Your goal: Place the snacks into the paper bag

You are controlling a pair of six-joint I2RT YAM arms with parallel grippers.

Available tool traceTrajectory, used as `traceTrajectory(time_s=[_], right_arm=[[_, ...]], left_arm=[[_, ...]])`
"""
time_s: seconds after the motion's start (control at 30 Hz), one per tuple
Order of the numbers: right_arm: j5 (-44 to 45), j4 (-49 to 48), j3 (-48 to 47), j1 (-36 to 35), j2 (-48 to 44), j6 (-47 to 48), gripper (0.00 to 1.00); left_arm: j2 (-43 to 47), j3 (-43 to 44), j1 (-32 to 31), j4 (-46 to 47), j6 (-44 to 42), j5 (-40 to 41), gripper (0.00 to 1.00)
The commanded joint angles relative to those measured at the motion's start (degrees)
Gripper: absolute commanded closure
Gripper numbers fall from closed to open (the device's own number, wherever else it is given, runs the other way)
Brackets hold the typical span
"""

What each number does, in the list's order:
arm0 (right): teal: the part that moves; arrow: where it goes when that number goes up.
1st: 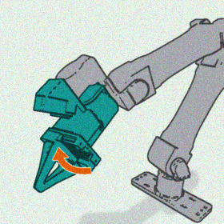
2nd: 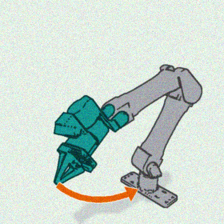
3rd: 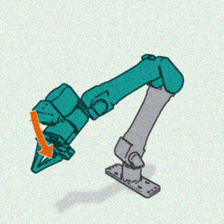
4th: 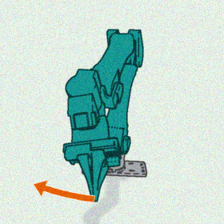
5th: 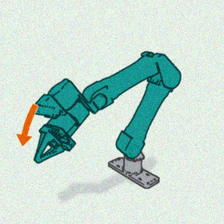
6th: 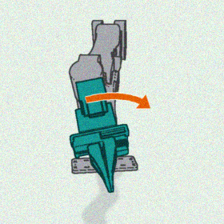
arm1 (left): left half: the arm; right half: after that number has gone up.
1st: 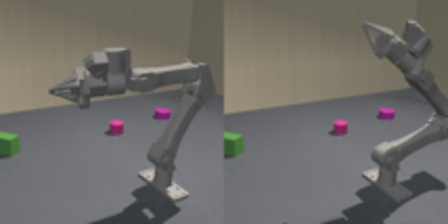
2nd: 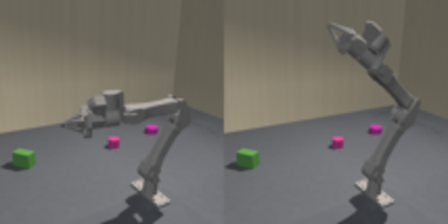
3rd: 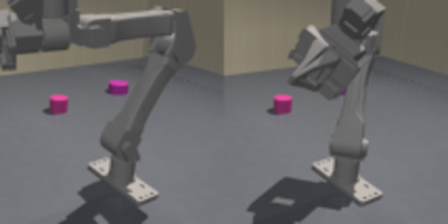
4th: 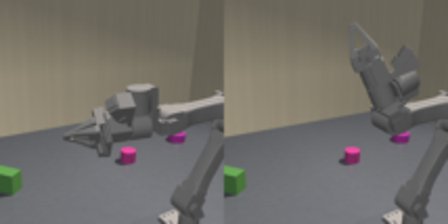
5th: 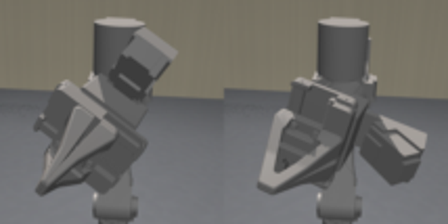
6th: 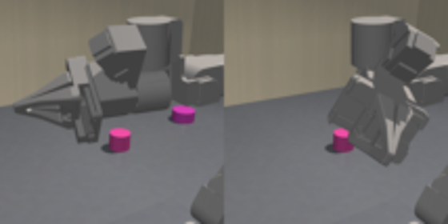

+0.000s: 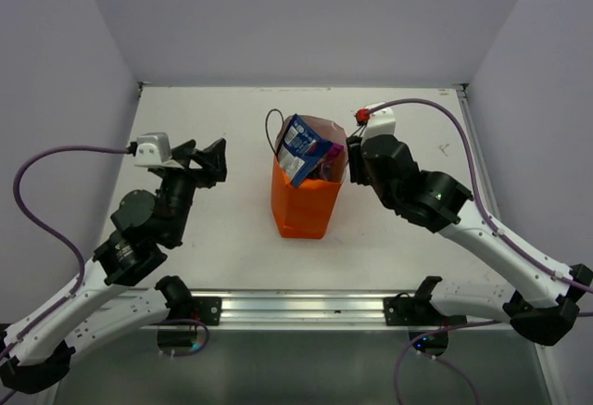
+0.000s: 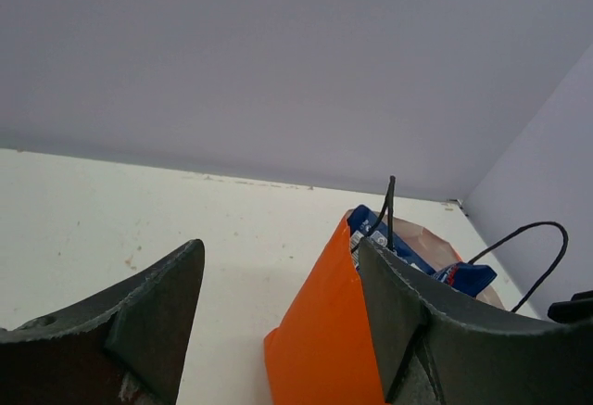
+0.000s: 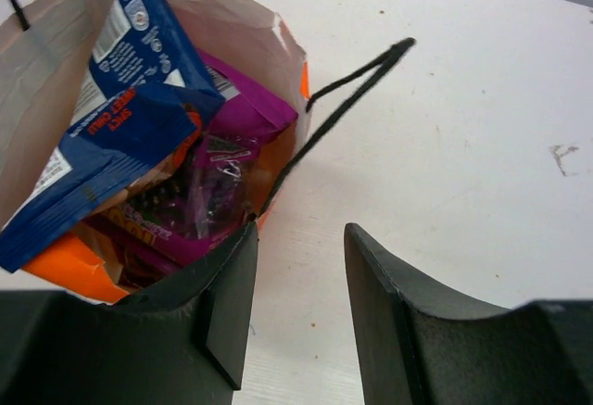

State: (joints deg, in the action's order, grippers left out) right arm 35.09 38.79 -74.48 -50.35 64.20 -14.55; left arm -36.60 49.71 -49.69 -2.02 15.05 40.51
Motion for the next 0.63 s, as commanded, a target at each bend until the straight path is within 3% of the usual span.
traceTrajectory(time_s=[0.0, 0.07, 0.13, 0.27, 0.33, 0.47, 0.6], right_arm=[[10.1, 2.3, -0.9, -0.2, -2.4, -3.0, 0.54], [14.9, 5.2, -0.8, -0.2, -5.9, -5.4, 0.52], [23.3, 7.8, -0.1, -0.2, -8.8, -6.7, 0.33], [38.1, 12.9, 2.0, -0.2, -15.8, -10.9, 0.30], [42.7, 14.8, 3.5, -0.2, -17.7, -11.8, 0.18], [42.1, 16.9, 4.8, -0.2, -21.0, -16.3, 0.18], [40.6, 14.5, 6.0, -0.2, -23.2, -14.6, 0.18]], left_arm=[[3.0, -0.4, -0.2, 2.2, -1.9, 4.6, 0.29], [5.0, -0.3, -0.2, 2.2, -2.0, 7.8, 0.29], [7.9, -1.5, -0.2, 0.2, -3.1, 16.0, 0.28], [10.5, -1.9, -0.2, -7.2, -3.3, 27.7, 0.21], [12.1, -1.9, -0.2, -13.0, 0.3, 30.9, 0.19], [17.7, -3.3, -0.2, -15.3, 2.8, 31.0, 0.19], [20.0, -3.6, -0.2, -14.7, -0.3, 29.4, 0.17]])
